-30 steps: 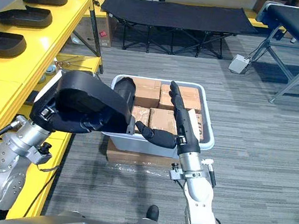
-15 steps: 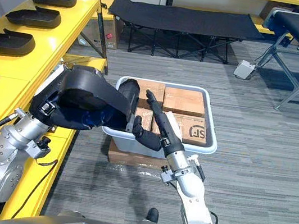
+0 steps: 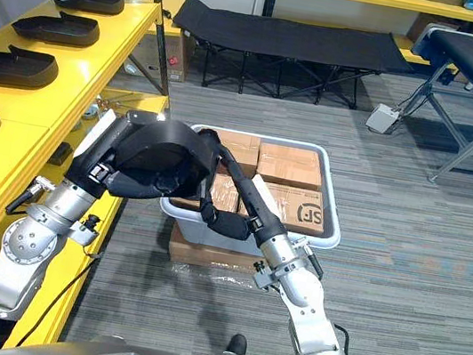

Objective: Walk over and take three plastic housings, then place them on the shelf

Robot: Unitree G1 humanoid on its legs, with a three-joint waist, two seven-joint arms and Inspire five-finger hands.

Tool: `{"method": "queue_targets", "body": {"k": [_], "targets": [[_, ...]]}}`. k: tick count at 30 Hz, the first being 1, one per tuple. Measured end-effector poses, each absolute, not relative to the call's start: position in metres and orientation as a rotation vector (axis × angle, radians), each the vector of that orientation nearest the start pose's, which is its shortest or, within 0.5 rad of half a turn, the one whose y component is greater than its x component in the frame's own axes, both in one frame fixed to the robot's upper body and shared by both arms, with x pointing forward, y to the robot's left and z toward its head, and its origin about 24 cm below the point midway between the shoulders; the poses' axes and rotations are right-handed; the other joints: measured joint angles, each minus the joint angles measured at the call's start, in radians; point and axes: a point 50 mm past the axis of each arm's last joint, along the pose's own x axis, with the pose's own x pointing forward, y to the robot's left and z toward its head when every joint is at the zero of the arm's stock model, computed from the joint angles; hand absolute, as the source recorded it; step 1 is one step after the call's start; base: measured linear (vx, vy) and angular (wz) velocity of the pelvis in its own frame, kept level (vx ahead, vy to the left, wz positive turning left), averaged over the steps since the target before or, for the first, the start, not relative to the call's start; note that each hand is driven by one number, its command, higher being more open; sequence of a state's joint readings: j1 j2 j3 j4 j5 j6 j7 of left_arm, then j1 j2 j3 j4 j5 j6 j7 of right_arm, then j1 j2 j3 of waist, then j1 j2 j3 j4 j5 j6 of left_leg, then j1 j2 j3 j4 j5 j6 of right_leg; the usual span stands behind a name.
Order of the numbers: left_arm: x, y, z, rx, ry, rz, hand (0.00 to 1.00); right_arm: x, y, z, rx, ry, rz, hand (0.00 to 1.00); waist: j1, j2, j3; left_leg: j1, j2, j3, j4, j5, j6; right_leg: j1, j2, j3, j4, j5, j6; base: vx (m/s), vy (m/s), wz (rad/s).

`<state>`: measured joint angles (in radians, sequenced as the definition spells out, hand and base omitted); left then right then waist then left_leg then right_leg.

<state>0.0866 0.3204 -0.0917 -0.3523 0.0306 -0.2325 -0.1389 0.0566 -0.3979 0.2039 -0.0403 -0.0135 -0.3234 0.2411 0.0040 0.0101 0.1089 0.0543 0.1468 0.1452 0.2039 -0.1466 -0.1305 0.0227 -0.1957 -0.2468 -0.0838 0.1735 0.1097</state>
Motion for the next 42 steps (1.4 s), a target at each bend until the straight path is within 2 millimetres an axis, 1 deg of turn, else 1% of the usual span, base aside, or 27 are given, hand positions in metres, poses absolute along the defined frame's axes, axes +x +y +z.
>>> {"method": "queue_targets", "body": {"k": [3, 6, 9, 12, 13, 16, 19, 22, 25, 27, 29, 31, 33, 38, 42], "targets": [[0.222, 0.159, 0.122, 0.396, -0.451, -0.257, 0.00, 0.227, -0.150, 0.068, -0.396, -0.276, 0.536, 1.00, -0.001, -0.001, 0.000, -0.002, 0.000, 0.003, 0.000, 0.000, 0.000, 0.001, 0.000, 0.004, 0.005, 0.005, 0.006, 0.01, 0.002, -0.03], [0.224, 0.162, 0.118, 0.403, -0.426, -0.231, 0.00, 0.226, -0.149, 0.076, -0.397, -0.321, 0.536, 1.00, -0.002, -0.004, -0.001, -0.002, 0.000, 0.003, 0.000, 0.000, 0.000, 0.001, 0.000, 0.004, 0.005, 0.006, 0.007, 0.00, 0.000, 0.00], [0.227, 0.170, 0.114, 0.400, -0.397, -0.185, 0.00, 0.226, -0.153, 0.079, -0.403, -0.342, 0.522, 1.00, -0.004, -0.011, -0.002, -0.002, 0.000, 0.005, 0.000, 0.000, 0.000, 0.001, 0.000, 0.006, 0.005, 0.006, 0.007, 0.00, 0.000, 0.00], [0.227, 0.175, 0.115, 0.400, -0.400, -0.151, 0.00, 0.226, -0.157, 0.080, -0.411, -0.337, 0.515, 1.00, -0.006, -0.016, -0.002, -0.002, 0.000, 0.007, 0.000, 0.000, 0.000, 0.000, 0.000, 0.008, 0.005, 0.006, 0.007, 0.00, 0.000, 0.00], [0.227, 0.176, 0.116, 0.388, -0.401, -0.143, 0.00, 0.226, -0.158, 0.080, -0.412, -0.335, 0.514, 1.00, -0.006, -0.017, -0.001, -0.002, 0.000, 0.008, 0.000, 0.000, 0.000, 0.000, 0.000, 0.008, 0.005, 0.006, 0.007, 0.00, 0.000, 0.00], [0.227, 0.179, 0.117, 0.278, -0.404, -0.142, 0.00, 0.226, -0.158, 0.080, -0.414, -0.336, 0.510, 1.00, -0.007, -0.017, -0.001, -0.002, 0.000, 0.009, 0.000, 0.000, 0.000, -0.001, 0.000, 0.009, 0.005, 0.006, 0.007, 0.00, 0.000, 0.00], [0.227, 0.175, 0.117, 0.148, -0.408, -0.177, 0.00, 0.226, -0.157, 0.079, -0.421, -0.337, 0.503, 1.00, -0.007, -0.017, 0.000, -0.002, 0.000, 0.009, 0.000, 0.000, 0.000, -0.001, 0.000, 0.009, 0.005, 0.006, 0.007, 0.00, 0.000, 0.00], [0.226, 0.175, 0.118, 0.057, -0.427, -0.216, 0.00, 0.226, -0.157, 0.078, -0.423, -0.338, 0.488, 1.00, -0.009, -0.017, 0.000, -0.002, 0.000, 0.010, 0.000, 0.000, 0.000, -0.001, -0.001, 0.009, 0.005, 0.006, 0.007, 0.00, 0.000, 0.00], [0.225, 0.174, 0.120, 0.001, -0.449, -0.234, 0.00, 0.225, -0.158, 0.077, -0.442, -0.336, 0.483, 1.00, -0.009, -0.017, 0.000, 0.001, 0.000, 0.010, -0.001, 0.000, 0.000, 0.000, -0.001, 0.009, 0.005, 0.005, 0.007, 0.00, 0.000, 0.00], [0.224, 0.172, 0.122, -0.050, -0.468, -0.257, 0.00, 0.225, -0.159, 0.072, -0.446, -0.327, 0.473, 1.00, -0.009, -0.017, 0.000, 0.003, 0.000, 0.010, -0.001, 0.000, 0.000, 0.003, -0.001, 0.009, 0.005, 0.004, 0.006, 0.00, 0.000, 0.00], [0.224, 0.172, 0.123, -0.084, -0.481, -0.282, 0.00, 0.226, -0.160, 0.067, -0.427, -0.319, 0.444, 1.00, -0.009, -0.017, 0.000, 0.004, 0.000, 0.010, -0.002, 0.000, 0.000, 0.004, -0.001, 0.008, 0.005, -0.001, 0.000, 0.00, 0.000, 0.00], [0.224, 0.171, 0.124, -0.116, -0.488, -0.301, 0.00, 0.227, -0.159, 0.065, -0.415, -0.316, 0.424, 1.00, -0.010, -0.017, 0.000, 0.004, 0.000, 0.010, -0.002, 0.000, 0.000, 0.004, -0.001, 0.007, 0.005, -0.001, 0.000, 0.00, 0.000, 0.00], [0.224, 0.170, 0.125, -0.145, -0.499, -0.329, 0.00, 0.227, -0.159, 0.064, -0.443, -0.316, 0.413, 1.00, -0.009, -0.017, 0.000, 0.004, 0.000, 0.009, -0.002, 0.000, 0.000, 0.004, -0.002, 0.006, 0.005, -0.001, 0.000, 0.00, 0.000, 0.00], [0.225, 0.166, 0.131, -0.172, -0.535, -0.400, 0.00, 0.227, -0.160, 0.062, -0.436, -0.309, 0.397, 1.00, -0.008, -0.016, 0.001, 0.005, 0.000, 0.004, -0.003, 0.000, 0.000, 0.010, -0.002, 0.000, 0.005, -0.001, 0.000, 0.00, 0.000, 0.03], [0.224, 0.160, 0.138, -0.186, -0.574, -0.455, 0.00, 0.229, -0.154, 0.062, -0.407, -0.320, 0.385, 1.00, -0.008, -0.016, 0.001, 0.006, 0.000, -0.001, -0.003, 0.000, 0.000, 0.013, -0.002, -0.005, 0.005, -0.002, 0.000, 0.00, 0.000, 0.02]]}}
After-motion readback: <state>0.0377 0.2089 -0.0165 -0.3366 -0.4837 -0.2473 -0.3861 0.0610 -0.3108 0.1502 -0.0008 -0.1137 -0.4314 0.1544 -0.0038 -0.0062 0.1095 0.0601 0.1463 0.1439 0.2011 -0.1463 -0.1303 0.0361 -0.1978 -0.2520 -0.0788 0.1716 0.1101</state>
